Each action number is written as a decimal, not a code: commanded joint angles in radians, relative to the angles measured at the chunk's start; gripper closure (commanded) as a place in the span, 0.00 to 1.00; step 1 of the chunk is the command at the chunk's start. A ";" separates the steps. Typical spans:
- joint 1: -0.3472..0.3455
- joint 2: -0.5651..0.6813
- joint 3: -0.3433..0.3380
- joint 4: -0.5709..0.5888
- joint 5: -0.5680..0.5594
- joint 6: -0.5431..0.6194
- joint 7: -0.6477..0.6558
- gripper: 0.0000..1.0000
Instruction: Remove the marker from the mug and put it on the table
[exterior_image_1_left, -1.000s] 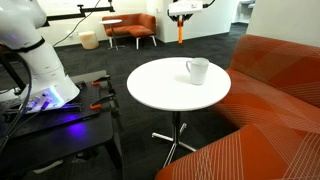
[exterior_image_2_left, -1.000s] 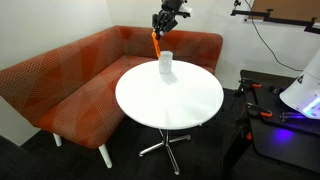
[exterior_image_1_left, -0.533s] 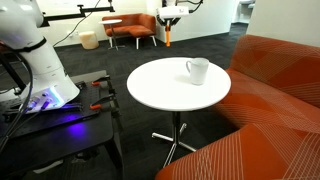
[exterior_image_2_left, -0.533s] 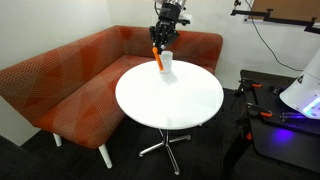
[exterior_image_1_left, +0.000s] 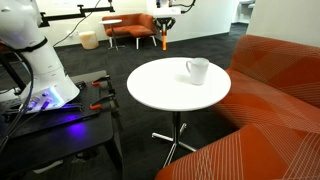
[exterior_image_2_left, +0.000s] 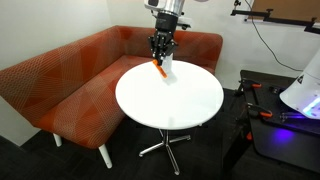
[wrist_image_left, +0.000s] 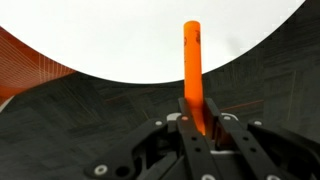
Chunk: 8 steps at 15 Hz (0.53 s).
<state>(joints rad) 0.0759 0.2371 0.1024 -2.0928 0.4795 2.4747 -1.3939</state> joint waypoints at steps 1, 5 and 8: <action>0.016 0.020 -0.001 -0.001 -0.170 0.063 0.204 0.95; 0.015 0.069 -0.008 0.031 -0.361 0.056 0.417 0.95; 0.009 0.117 -0.008 0.068 -0.449 0.036 0.537 0.95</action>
<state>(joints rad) 0.0858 0.3069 0.1001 -2.0751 0.1042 2.5197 -0.9628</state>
